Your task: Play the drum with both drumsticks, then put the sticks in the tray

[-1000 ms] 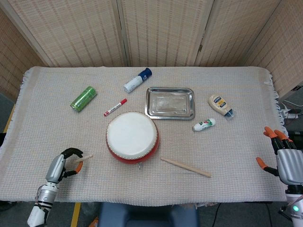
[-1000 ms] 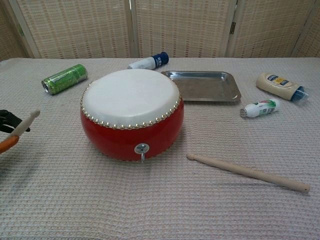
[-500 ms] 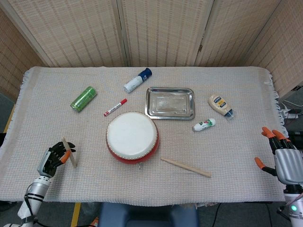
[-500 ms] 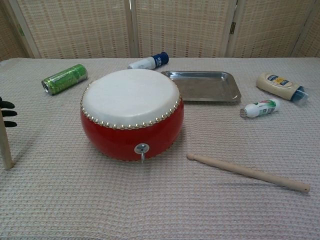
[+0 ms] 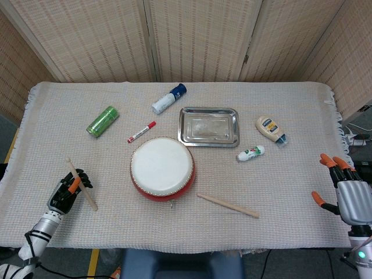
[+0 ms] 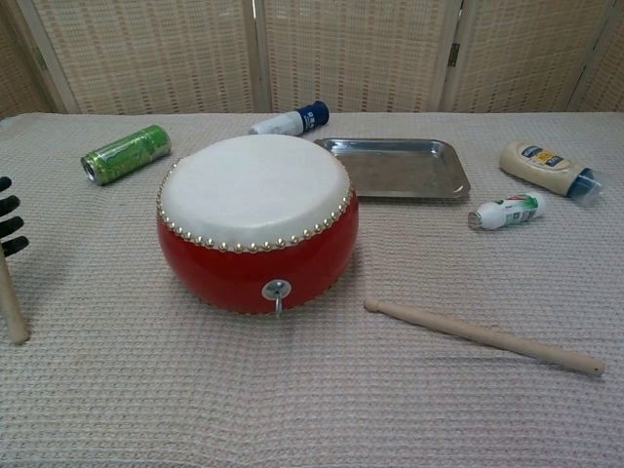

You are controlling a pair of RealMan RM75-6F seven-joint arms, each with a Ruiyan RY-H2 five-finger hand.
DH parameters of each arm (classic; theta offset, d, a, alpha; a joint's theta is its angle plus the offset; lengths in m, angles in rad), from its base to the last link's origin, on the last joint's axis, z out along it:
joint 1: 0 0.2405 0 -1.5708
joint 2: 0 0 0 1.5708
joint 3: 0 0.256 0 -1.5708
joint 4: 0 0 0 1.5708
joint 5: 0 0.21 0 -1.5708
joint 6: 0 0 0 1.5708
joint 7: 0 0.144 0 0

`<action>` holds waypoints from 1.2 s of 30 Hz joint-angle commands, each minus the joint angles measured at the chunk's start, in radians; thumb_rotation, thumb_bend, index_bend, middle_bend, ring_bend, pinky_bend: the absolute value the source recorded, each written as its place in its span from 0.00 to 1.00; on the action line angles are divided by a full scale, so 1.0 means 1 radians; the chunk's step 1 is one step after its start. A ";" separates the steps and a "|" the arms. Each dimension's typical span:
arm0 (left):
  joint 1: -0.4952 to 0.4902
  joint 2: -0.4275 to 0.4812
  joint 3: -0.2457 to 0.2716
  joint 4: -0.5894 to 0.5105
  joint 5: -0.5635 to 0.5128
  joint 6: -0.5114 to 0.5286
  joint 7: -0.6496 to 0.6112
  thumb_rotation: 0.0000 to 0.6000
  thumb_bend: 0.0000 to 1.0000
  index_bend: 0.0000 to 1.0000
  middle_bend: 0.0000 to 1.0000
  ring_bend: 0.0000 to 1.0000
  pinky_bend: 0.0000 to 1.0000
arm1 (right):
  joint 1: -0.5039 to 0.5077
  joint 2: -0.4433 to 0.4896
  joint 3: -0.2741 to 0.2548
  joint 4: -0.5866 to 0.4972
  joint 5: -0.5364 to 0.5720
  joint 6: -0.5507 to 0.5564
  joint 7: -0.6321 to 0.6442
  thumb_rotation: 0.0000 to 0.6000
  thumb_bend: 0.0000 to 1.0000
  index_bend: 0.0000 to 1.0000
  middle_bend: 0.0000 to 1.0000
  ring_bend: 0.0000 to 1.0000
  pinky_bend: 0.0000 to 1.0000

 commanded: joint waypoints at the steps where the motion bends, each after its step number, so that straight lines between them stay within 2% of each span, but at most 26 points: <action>1: -0.010 0.001 -0.003 -0.010 -0.013 -0.009 -0.049 1.00 0.52 0.34 0.49 0.48 0.47 | -0.001 0.001 -0.001 0.001 -0.001 0.002 0.002 1.00 0.16 0.10 0.20 0.09 0.23; 3: -0.010 -0.004 -0.004 -0.004 -0.019 -0.007 -0.006 1.00 0.52 0.33 0.51 0.49 0.48 | -0.002 0.002 0.000 0.000 -0.001 0.005 0.003 1.00 0.16 0.10 0.20 0.09 0.23; 5: -0.008 -0.007 -0.006 -0.009 -0.028 -0.004 0.035 1.00 0.51 0.35 0.54 0.53 0.53 | -0.003 0.002 0.000 0.000 -0.003 0.008 0.005 1.00 0.16 0.10 0.20 0.09 0.23; 11: 0.011 -0.018 -0.019 -0.048 -0.061 0.026 0.235 1.00 0.44 0.47 0.64 0.64 0.64 | -0.002 0.004 0.000 0.001 -0.008 0.009 0.012 1.00 0.16 0.10 0.20 0.09 0.23; 14: 0.019 -0.022 -0.025 -0.071 -0.077 0.037 0.323 1.00 0.40 0.56 0.71 0.68 0.70 | -0.001 0.004 0.000 0.000 -0.011 0.011 0.013 1.00 0.16 0.10 0.20 0.09 0.23; 17: 0.029 -0.022 -0.028 -0.097 -0.084 0.053 0.399 1.00 0.38 0.61 0.74 0.71 0.73 | 0.000 0.005 0.000 -0.002 -0.016 0.014 0.015 1.00 0.16 0.11 0.20 0.09 0.23; 23: 0.044 -0.024 -0.028 -0.128 -0.083 0.080 0.494 0.90 0.35 0.64 0.78 0.75 0.75 | -0.001 0.006 -0.002 -0.008 -0.025 0.021 0.010 1.00 0.16 0.11 0.20 0.09 0.23; 26: 0.048 -0.025 -0.022 -0.130 -0.074 0.086 0.517 0.82 0.34 0.64 0.78 0.75 0.75 | -0.003 0.006 -0.002 -0.012 -0.028 0.026 0.006 1.00 0.16 0.11 0.20 0.09 0.23; 30: 0.053 -0.029 -0.014 -0.123 -0.066 0.092 0.535 0.76 0.33 0.65 0.79 0.76 0.75 | -0.003 0.007 -0.003 -0.017 -0.032 0.029 0.001 1.00 0.16 0.11 0.20 0.09 0.23; 33: 0.059 -0.033 -0.012 -0.117 -0.067 0.095 0.549 0.79 0.33 0.67 0.81 0.78 0.77 | -0.004 0.007 -0.003 -0.022 -0.034 0.032 -0.004 1.00 0.16 0.11 0.20 0.09 0.23; 36: 0.068 -0.045 -0.009 -0.105 -0.065 0.111 0.585 0.93 0.33 0.71 0.85 0.81 0.79 | -0.003 0.007 -0.003 -0.027 -0.038 0.034 -0.008 1.00 0.16 0.12 0.20 0.09 0.23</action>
